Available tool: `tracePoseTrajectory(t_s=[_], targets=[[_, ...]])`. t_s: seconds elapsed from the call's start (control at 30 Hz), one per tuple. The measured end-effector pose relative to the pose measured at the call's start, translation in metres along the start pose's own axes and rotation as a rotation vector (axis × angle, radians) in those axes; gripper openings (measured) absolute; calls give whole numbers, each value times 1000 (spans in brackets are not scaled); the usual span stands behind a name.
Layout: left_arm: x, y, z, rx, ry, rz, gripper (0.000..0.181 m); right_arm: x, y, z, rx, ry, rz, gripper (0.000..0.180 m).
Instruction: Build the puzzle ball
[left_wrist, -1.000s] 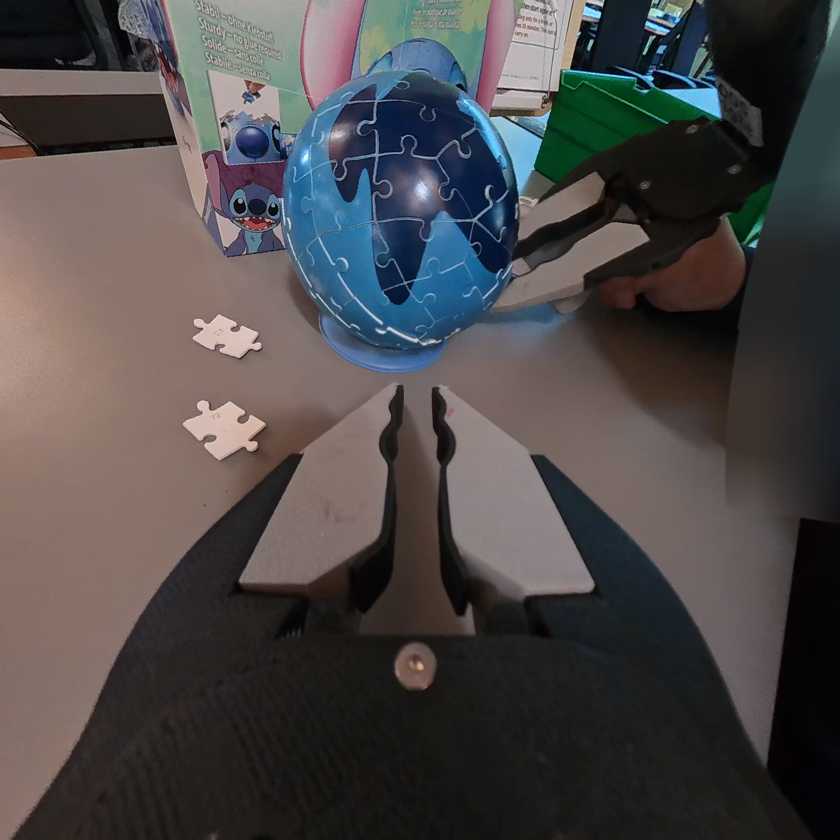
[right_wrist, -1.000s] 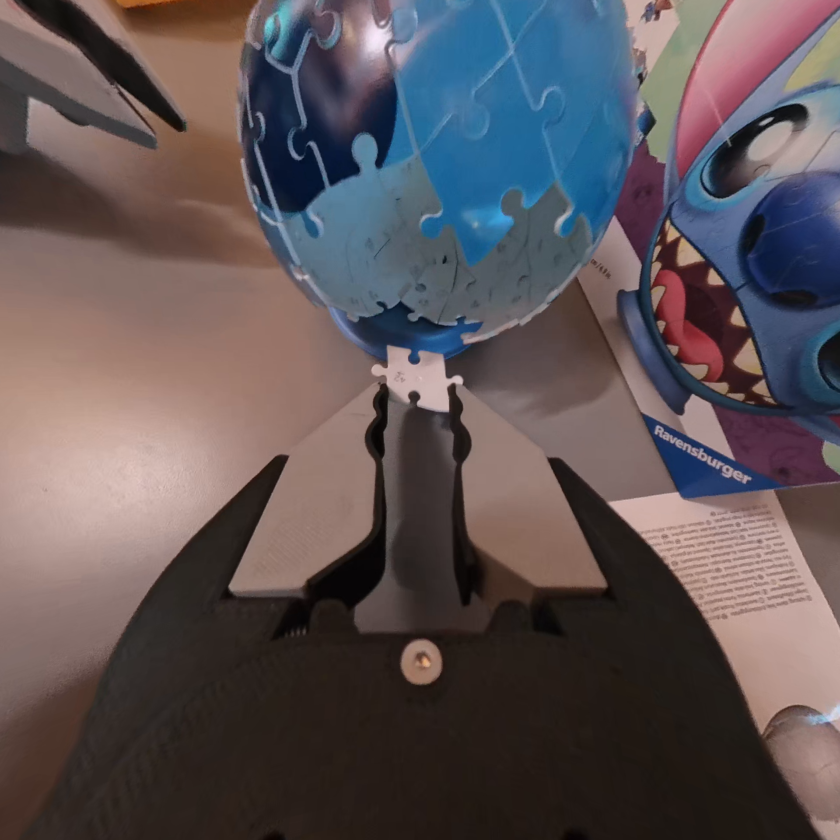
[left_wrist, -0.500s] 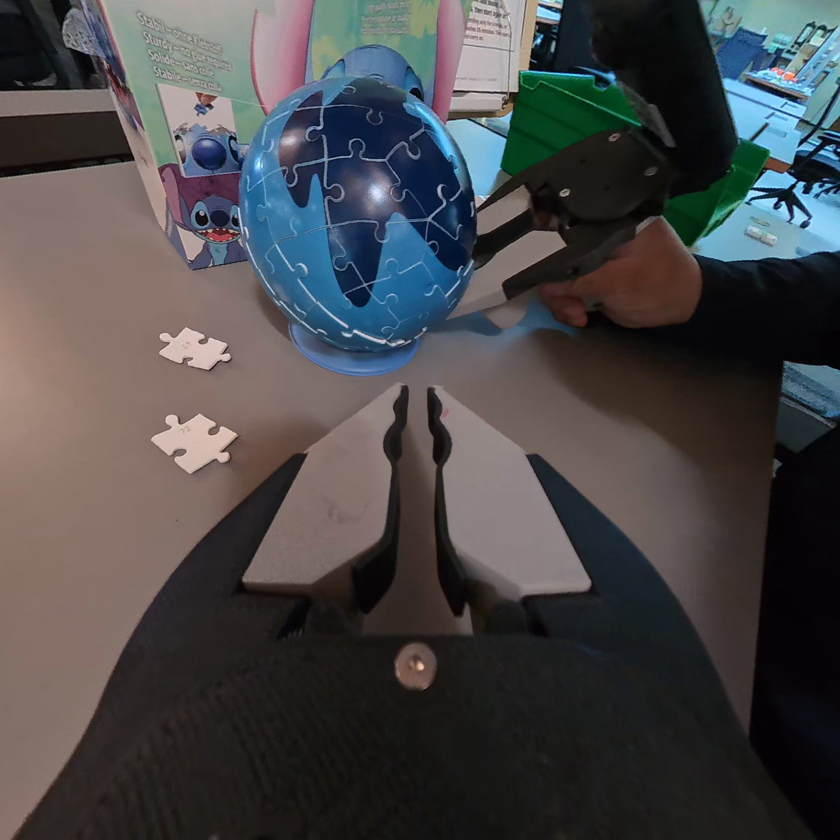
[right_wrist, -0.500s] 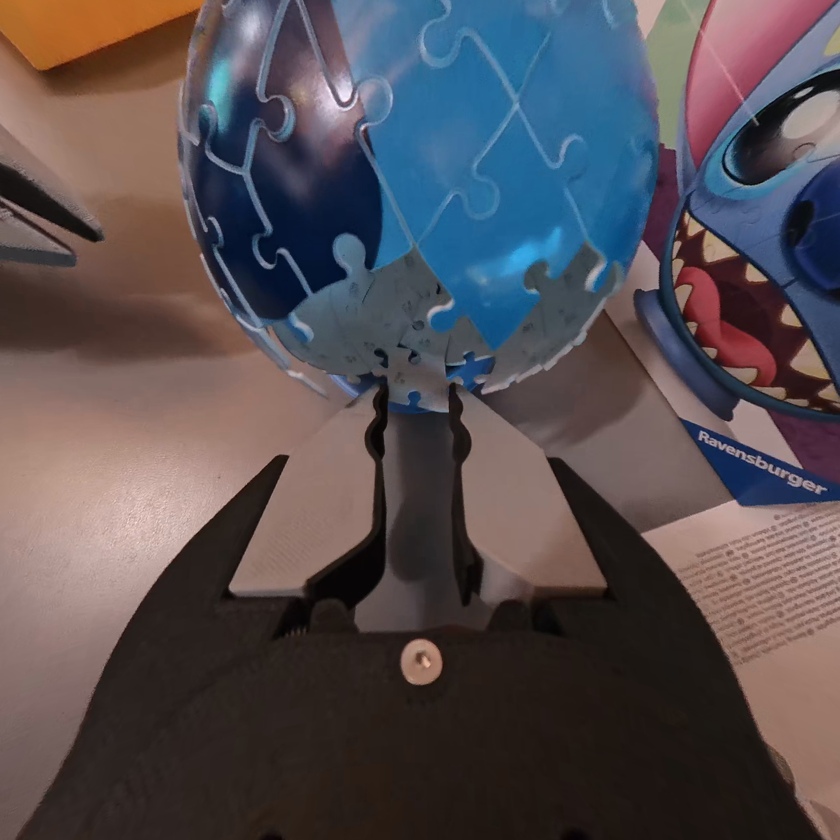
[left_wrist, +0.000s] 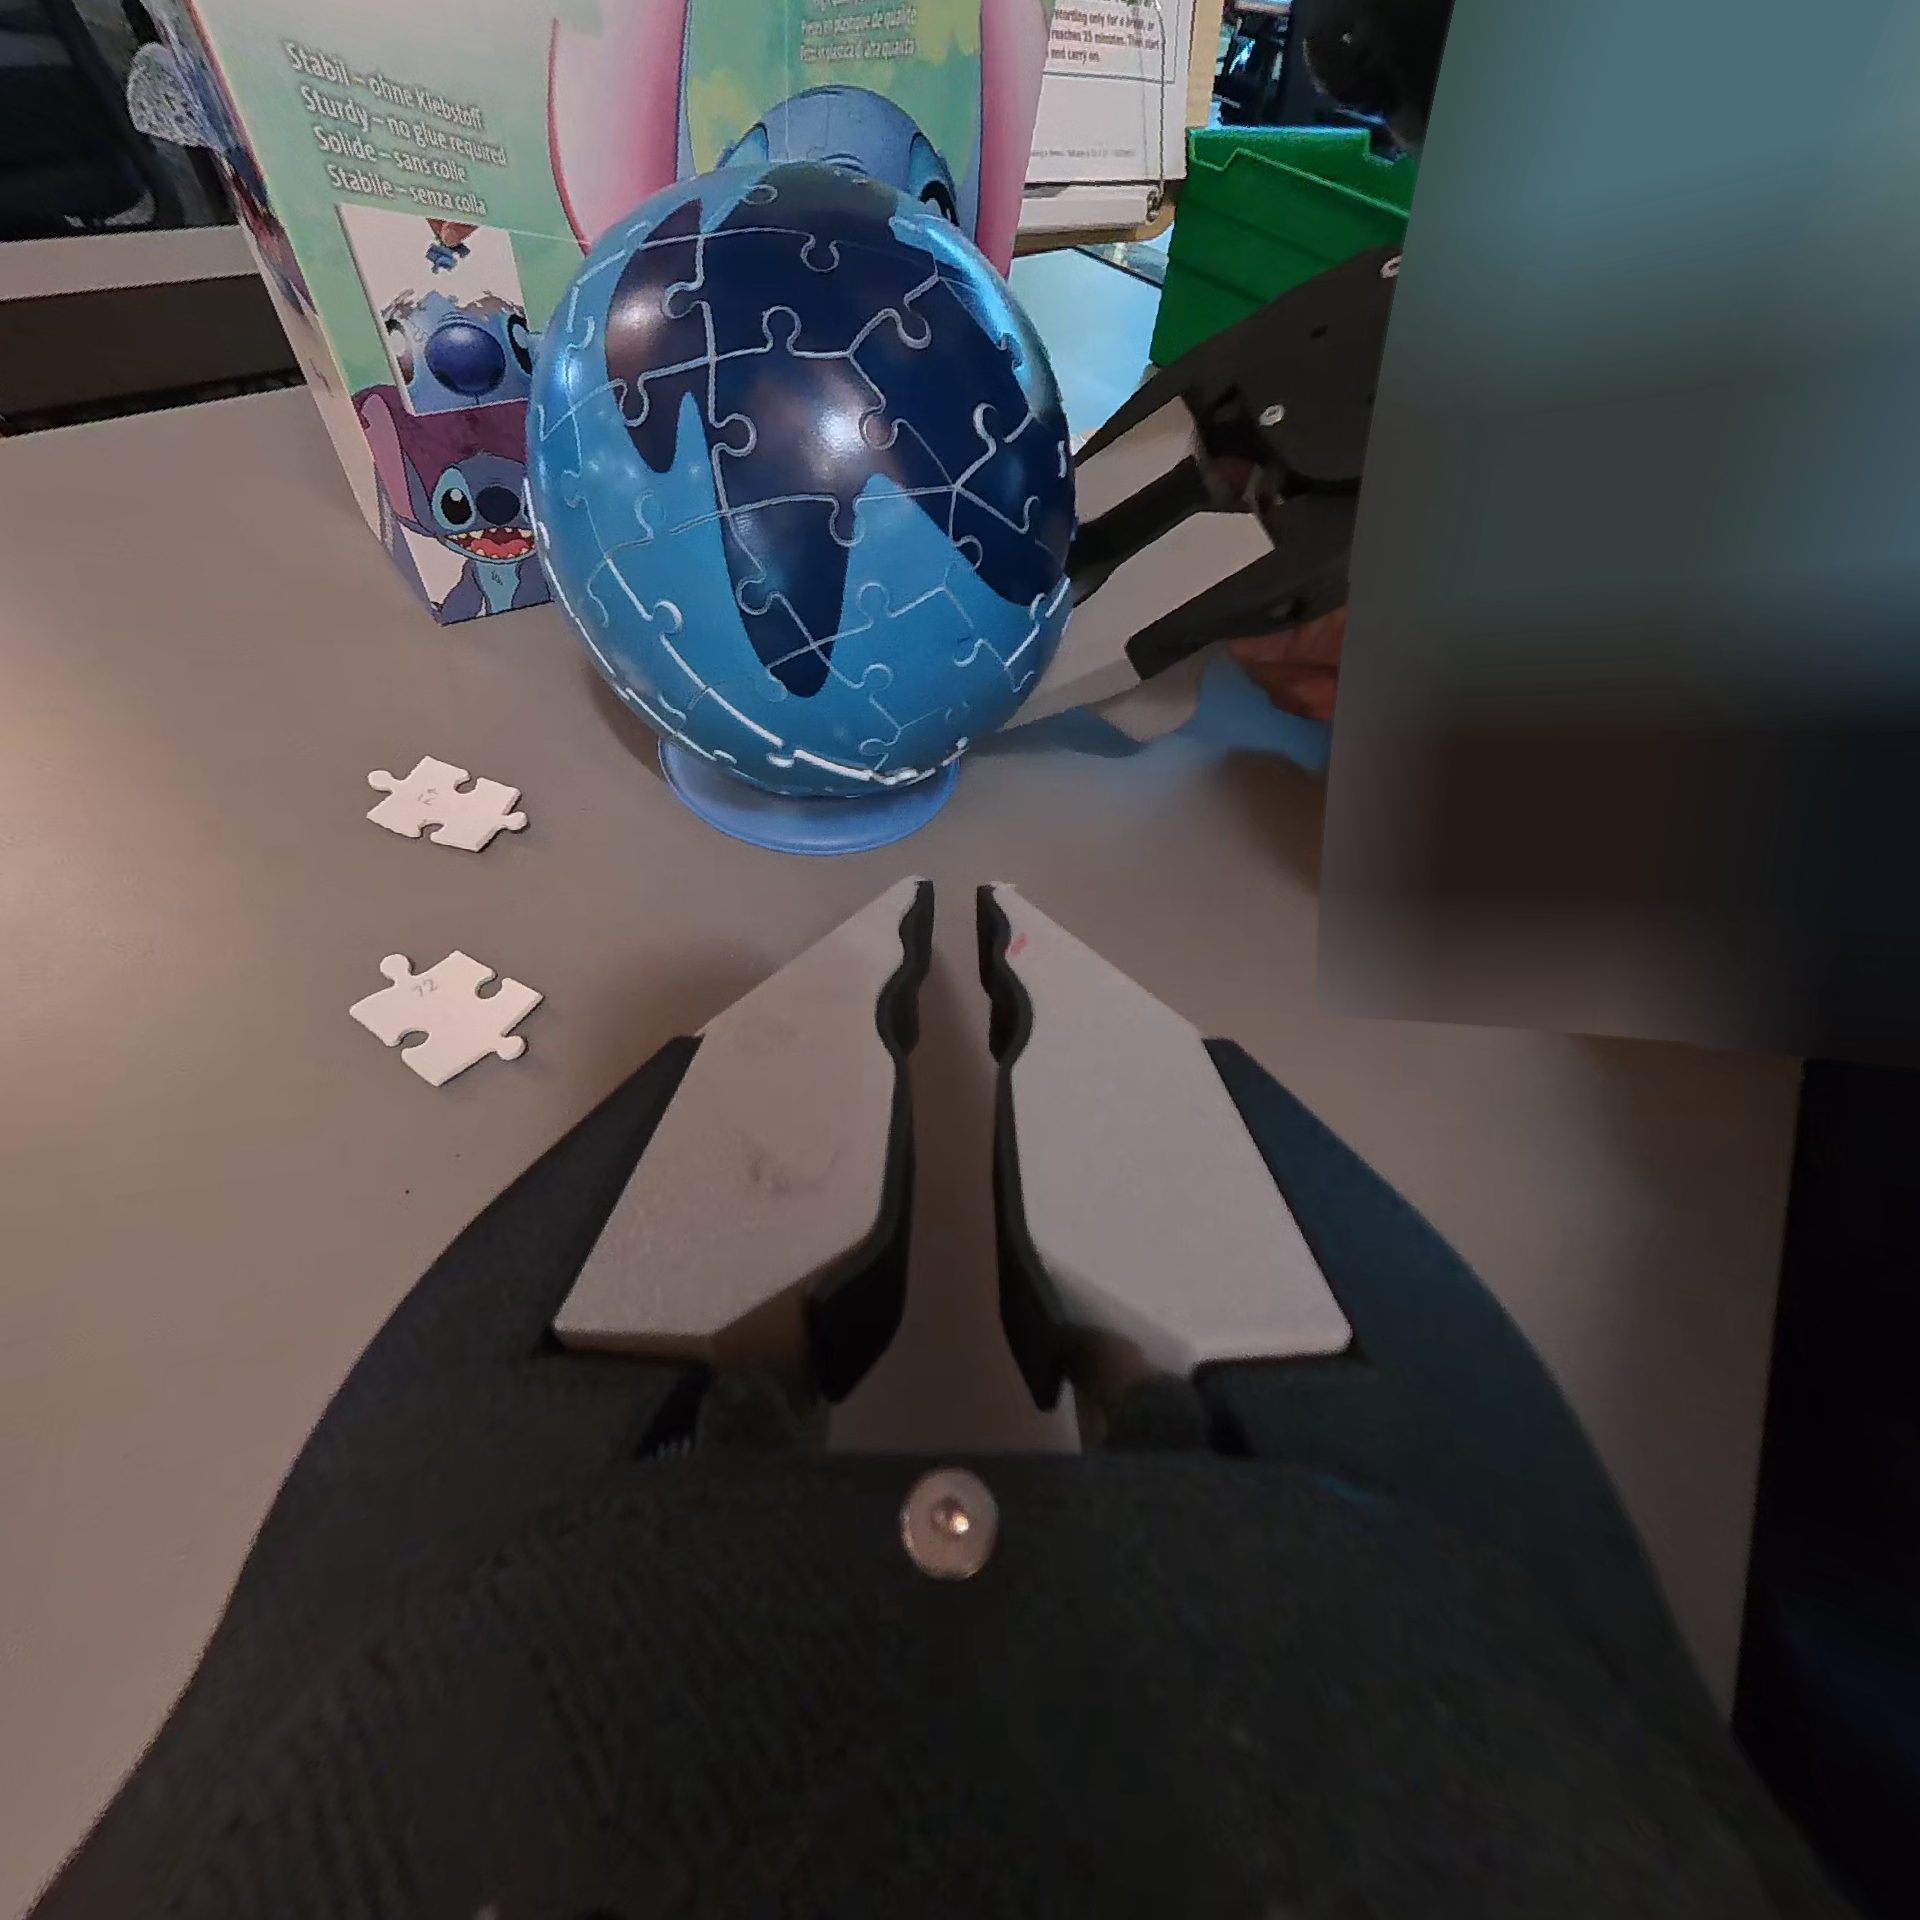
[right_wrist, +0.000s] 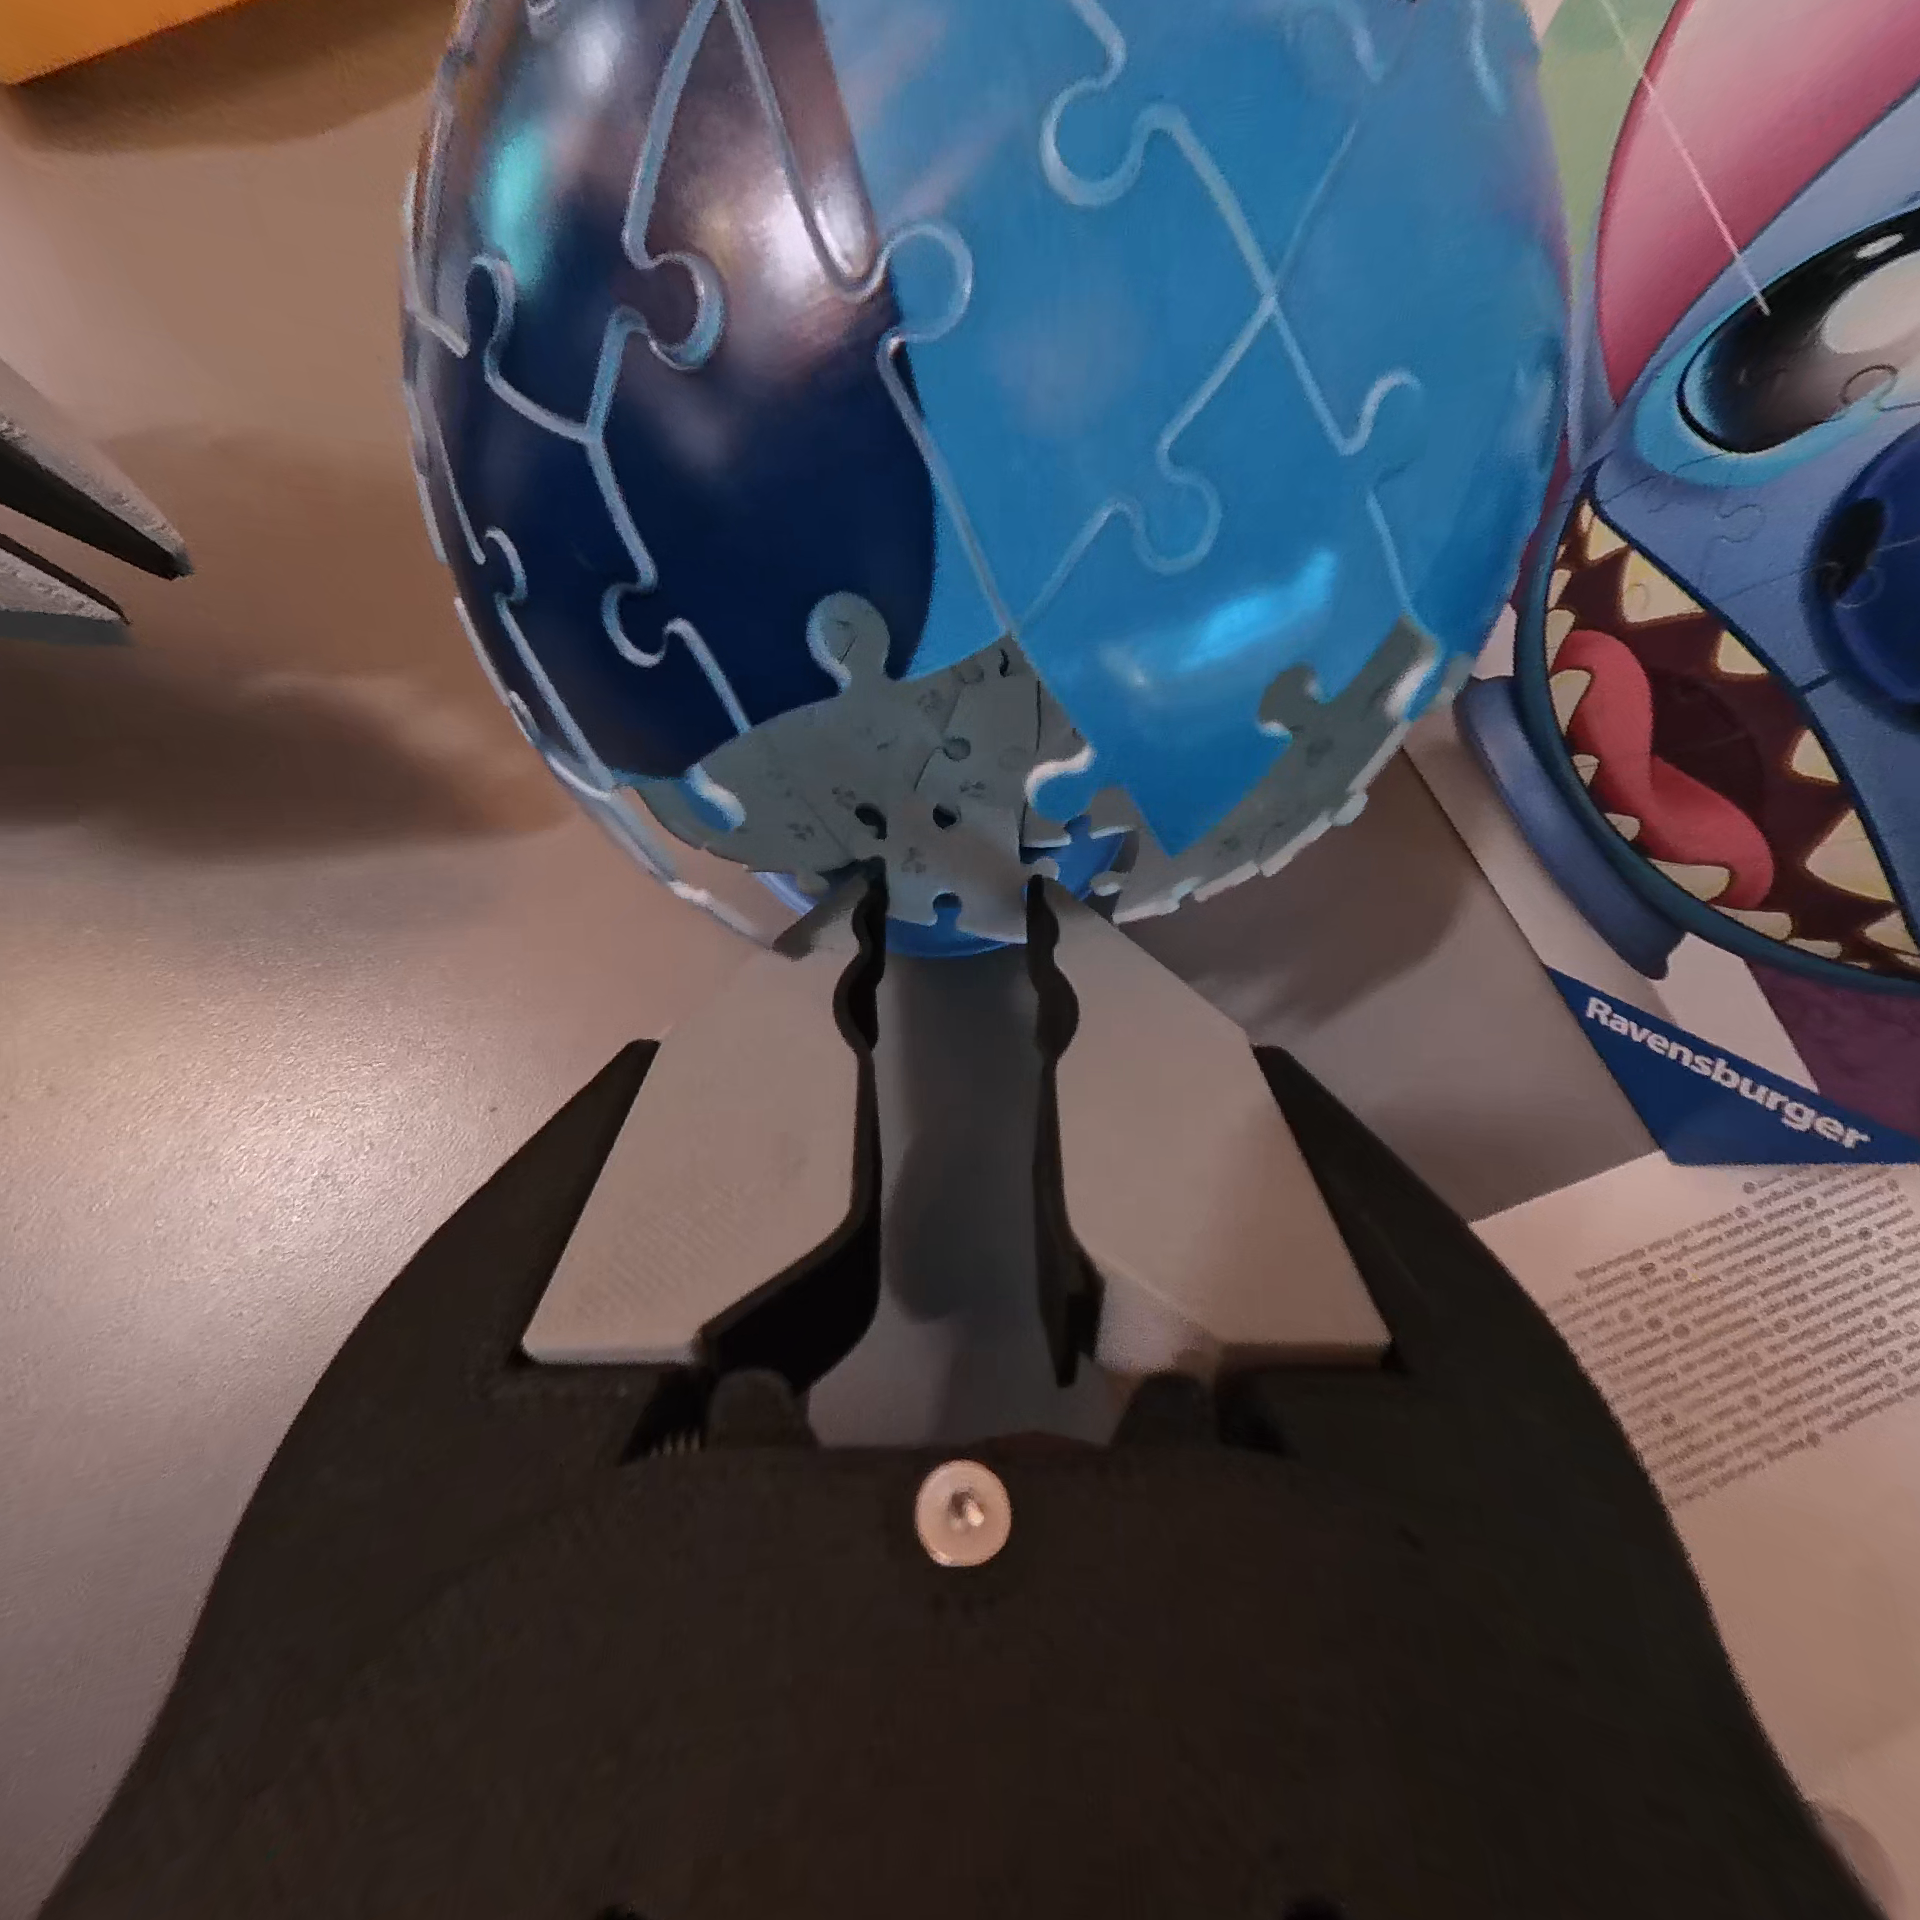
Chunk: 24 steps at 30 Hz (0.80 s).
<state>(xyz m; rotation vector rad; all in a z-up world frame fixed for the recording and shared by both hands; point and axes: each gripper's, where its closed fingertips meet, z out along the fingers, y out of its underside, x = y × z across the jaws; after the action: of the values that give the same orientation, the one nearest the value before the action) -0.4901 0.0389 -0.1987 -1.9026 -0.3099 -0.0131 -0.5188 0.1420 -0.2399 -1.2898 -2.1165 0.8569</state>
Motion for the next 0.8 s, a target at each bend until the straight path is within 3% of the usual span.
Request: tracePoseTrajectory(t_s=[0.43,0.6,0.67,0.8], targets=[[-2,-1,0,4,12,-29,5,-4,0,-5,21,-58,11,29],[-2,-1,-1,9,16,-36,5,-2,6,-16,45,-79,-82,36],[-1,-1,-1,10,14,-30,5,-3,4,-26,103,-107,-163,37],[1,1,0,-2,13,-6,6,-32,-4,-64,370,-392,-384,53]])
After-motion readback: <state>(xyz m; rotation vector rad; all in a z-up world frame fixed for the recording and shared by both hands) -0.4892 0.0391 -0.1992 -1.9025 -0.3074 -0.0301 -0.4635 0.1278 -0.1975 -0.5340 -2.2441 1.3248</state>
